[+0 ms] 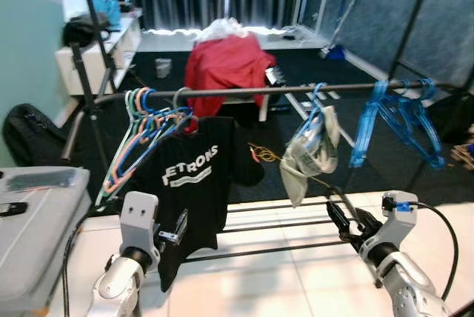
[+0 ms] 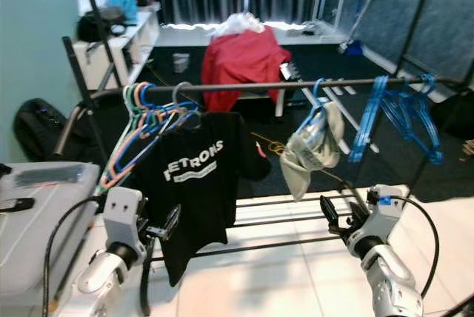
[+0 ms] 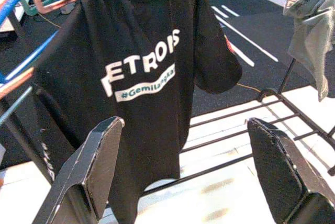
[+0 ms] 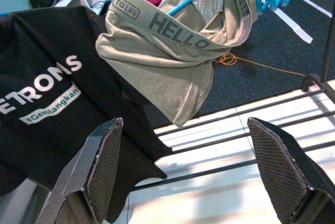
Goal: Hang hanger
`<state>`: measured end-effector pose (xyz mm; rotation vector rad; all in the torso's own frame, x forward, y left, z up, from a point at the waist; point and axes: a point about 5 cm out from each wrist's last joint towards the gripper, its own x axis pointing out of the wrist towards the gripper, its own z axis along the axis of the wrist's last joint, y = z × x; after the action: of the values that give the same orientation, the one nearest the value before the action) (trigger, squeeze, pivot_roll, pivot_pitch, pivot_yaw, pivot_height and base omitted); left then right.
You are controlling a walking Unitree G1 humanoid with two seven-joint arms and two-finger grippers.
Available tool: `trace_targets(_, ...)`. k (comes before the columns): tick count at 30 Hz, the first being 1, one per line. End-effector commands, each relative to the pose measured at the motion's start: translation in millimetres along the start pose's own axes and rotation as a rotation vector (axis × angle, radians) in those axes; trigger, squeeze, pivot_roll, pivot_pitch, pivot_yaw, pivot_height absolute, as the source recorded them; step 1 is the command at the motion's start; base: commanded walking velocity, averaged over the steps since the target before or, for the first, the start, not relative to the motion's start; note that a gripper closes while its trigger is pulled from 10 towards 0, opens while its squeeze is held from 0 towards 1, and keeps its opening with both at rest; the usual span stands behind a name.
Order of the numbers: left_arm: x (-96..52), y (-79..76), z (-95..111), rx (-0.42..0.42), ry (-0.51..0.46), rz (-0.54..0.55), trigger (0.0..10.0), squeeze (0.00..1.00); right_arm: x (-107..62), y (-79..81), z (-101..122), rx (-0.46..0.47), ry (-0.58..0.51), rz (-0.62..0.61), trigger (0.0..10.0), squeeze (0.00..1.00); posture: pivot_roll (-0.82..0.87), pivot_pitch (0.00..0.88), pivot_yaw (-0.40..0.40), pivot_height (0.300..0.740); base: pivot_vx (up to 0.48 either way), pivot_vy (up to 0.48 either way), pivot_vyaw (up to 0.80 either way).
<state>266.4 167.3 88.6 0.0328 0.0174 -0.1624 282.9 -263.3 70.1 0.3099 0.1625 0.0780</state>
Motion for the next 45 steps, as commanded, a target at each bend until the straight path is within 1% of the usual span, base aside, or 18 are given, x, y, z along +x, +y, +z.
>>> trace_targets(1,0.7,-2.1,-4,0.010,0.026,-0.009,10.0,0.00,0.2,-1.3,2,-0.017,-0.006,-0.004,10.0,0.00,-0.07,0.000,-0.038,0.740,0.000,-0.458,0.00)
trace_targets(19,10.7,-5.2,3,-0.020,0.009,-0.003,10.0,0.00,-0.2,-0.4,2,-0.039,-0.004,-0.002,10.0,0.00,-0.08,0.000,-0.035,0.740,0.000,-0.460,0.00)
trace_targets(23,15.1,-6.7,8,-0.040,-0.018,-0.003,10.0,0.00,-0.2,-0.1,2,-0.037,-0.005,-0.002,10.0,0.00,-0.07,0.000,-0.033,0.740,0.000,-0.415,0.00)
trace_targets(25,15.1,-6.7,8,-0.040,-0.018,-0.003,10.0,0.00,-0.2,-0.1,2,-0.037,-0.005,-0.002,10.0,0.00,-0.07,0.000,-0.033,0.740,0.000,-0.292,0.00)
trace_targets(26,17.1,-6.6,10,-0.060,-0.024,0.003,10.0,0.00,-0.2,0.0,2,-0.036,-0.006,-0.002,10.0,0.00,-0.07,0.000,-0.033,0.740,0.000,0.000,0.00)
trace_targets(27,17.1,-6.6,10,-0.060,-0.024,0.003,10.0,0.00,-0.2,0.0,2,-0.036,-0.006,-0.002,10.0,0.00,-0.07,0.000,-0.033,0.740,0.000,0.000,0.00)
trace_targets(29,21.0,-4.9,15,-0.108,-0.050,0.007,10.0,0.00,-0.2,0.8,2,-0.034,-0.008,-0.002,10.0,0.00,-0.08,0.000,-0.026,0.740,0.000,0.000,0.00)
trace_targets(32,22.9,-4.1,17,-0.122,-0.062,0.007,10.0,0.00,-0.2,1.1,1,-0.033,-0.009,-0.002,10.0,0.00,-0.09,0.000,-0.024,0.740,0.000,0.000,0.00)
trace_targets(34,26.6,-4.1,22,-0.145,-0.086,0.003,10.0,0.00,-0.6,1.4,1,-0.032,-0.011,-0.003,10.0,0.00,-0.09,0.000,-0.019,0.740,0.131,0.000,0.00)
trace_targets(39,29.8,-6.7,27,-0.173,-0.110,-0.003,10.0,0.00,-1.7,0.5,1,-0.031,-0.012,-0.006,10.0,0.00,-0.10,0.000,-0.018,0.740,0.336,0.000,0.00)
trace_targets(45,30.8,-7.4,29,-0.179,-0.115,-0.005,10.0,0.00,-1.4,1.0,1,-0.031,-0.013,-0.004,10.0,0.00,-0.10,0.000,-0.018,0.740,0.367,0.000,0.00)
